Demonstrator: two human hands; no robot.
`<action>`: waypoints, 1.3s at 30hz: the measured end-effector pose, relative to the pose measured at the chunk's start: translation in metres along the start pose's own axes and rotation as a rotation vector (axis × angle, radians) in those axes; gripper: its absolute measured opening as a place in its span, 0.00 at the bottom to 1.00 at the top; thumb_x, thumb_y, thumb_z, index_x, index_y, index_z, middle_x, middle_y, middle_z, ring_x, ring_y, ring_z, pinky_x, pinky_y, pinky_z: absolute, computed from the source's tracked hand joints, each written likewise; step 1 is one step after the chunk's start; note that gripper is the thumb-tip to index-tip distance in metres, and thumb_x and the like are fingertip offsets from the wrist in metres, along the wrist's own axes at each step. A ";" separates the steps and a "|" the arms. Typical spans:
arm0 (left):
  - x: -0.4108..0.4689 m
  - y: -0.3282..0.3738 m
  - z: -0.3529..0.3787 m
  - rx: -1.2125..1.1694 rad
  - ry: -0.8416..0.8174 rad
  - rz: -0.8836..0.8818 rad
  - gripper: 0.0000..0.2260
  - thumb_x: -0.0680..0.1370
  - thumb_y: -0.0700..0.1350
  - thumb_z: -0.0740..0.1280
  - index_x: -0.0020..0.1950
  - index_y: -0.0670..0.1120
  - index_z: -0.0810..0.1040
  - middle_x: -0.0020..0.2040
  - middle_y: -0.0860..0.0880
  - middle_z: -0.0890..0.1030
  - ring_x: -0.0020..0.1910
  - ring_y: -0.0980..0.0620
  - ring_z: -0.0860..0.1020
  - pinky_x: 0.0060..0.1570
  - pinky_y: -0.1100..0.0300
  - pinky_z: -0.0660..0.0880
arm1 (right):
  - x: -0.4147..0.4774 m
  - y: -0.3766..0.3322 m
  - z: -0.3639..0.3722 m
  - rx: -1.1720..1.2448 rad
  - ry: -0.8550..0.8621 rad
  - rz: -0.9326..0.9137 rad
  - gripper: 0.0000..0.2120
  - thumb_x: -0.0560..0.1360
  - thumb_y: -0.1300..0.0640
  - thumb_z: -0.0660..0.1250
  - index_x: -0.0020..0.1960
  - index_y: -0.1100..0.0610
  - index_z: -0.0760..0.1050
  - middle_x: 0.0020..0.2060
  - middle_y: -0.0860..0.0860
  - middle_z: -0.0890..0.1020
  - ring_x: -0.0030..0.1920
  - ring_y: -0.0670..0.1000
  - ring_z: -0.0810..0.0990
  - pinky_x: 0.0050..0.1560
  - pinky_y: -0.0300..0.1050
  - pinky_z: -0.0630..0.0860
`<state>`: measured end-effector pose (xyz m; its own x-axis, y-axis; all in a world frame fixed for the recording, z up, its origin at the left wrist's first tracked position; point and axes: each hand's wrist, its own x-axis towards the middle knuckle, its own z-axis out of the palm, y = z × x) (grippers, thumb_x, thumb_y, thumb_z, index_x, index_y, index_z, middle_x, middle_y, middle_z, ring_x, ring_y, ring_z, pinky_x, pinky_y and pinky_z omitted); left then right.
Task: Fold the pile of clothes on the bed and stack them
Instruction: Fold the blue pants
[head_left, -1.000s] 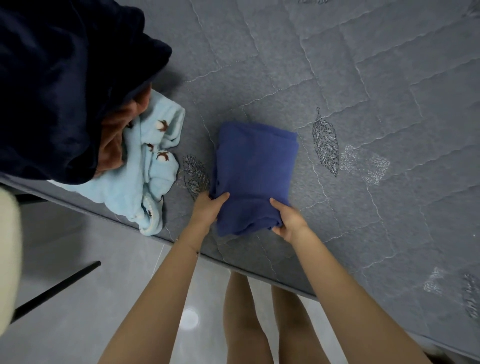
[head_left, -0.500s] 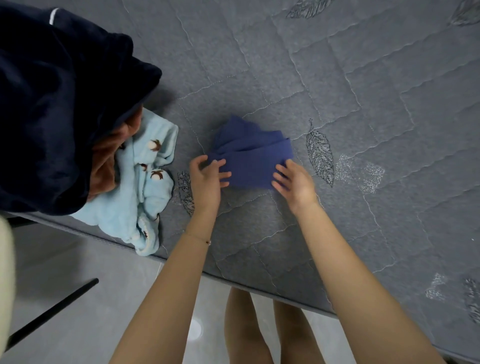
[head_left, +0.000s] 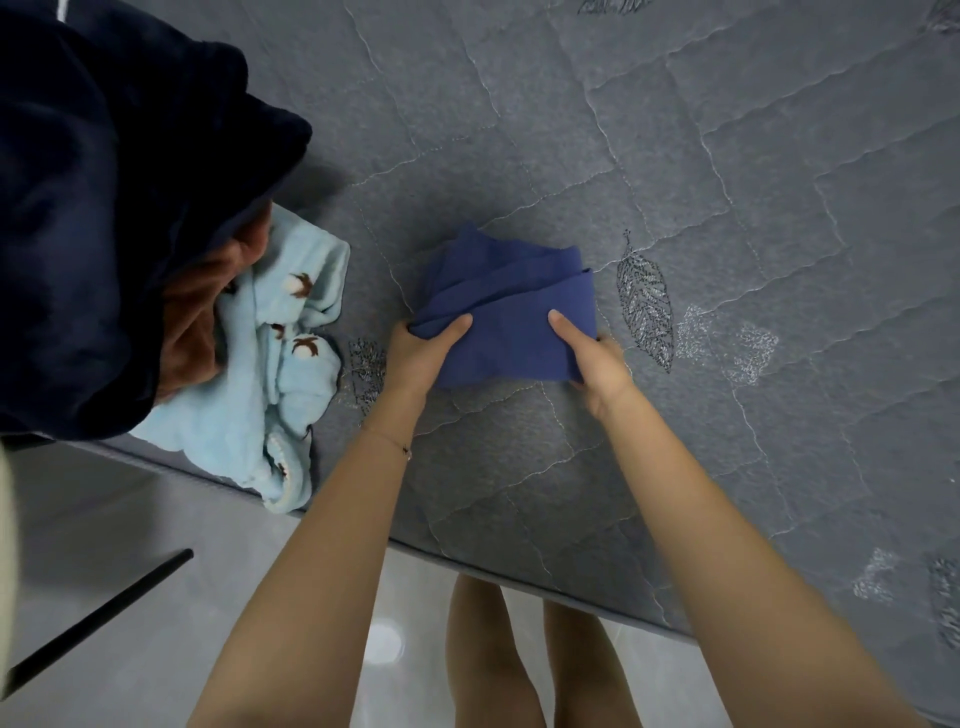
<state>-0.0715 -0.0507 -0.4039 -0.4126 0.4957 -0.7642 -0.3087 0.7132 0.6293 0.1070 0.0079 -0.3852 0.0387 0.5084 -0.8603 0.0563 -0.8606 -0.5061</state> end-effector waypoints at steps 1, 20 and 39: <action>-0.003 0.003 -0.001 -0.031 -0.036 -0.009 0.18 0.72 0.47 0.76 0.59 0.48 0.77 0.55 0.52 0.79 0.49 0.59 0.79 0.42 0.70 0.76 | -0.002 -0.003 0.002 0.021 -0.030 0.006 0.11 0.74 0.54 0.72 0.53 0.57 0.76 0.55 0.54 0.82 0.53 0.51 0.81 0.56 0.44 0.77; -0.237 0.127 -0.083 -0.347 0.111 0.231 0.08 0.73 0.46 0.75 0.47 0.51 0.77 0.45 0.57 0.81 0.43 0.60 0.81 0.40 0.65 0.77 | -0.245 -0.101 0.008 -0.180 -0.129 -0.424 0.05 0.75 0.55 0.71 0.50 0.54 0.79 0.47 0.50 0.84 0.47 0.48 0.83 0.47 0.42 0.79; -0.270 0.238 -0.394 -0.198 -0.021 0.385 0.17 0.75 0.48 0.73 0.62 0.49 0.75 0.55 0.51 0.78 0.50 0.52 0.80 0.50 0.56 0.77 | -0.424 -0.091 0.259 -0.072 -0.263 -0.573 0.02 0.75 0.54 0.70 0.48 0.51 0.79 0.45 0.45 0.84 0.43 0.44 0.83 0.36 0.34 0.76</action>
<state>-0.3711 -0.2104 0.0077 -0.5129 0.7185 -0.4697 -0.2947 0.3665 0.8825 -0.1731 -0.1369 0.0099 -0.2638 0.8559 -0.4448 0.0625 -0.4450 -0.8933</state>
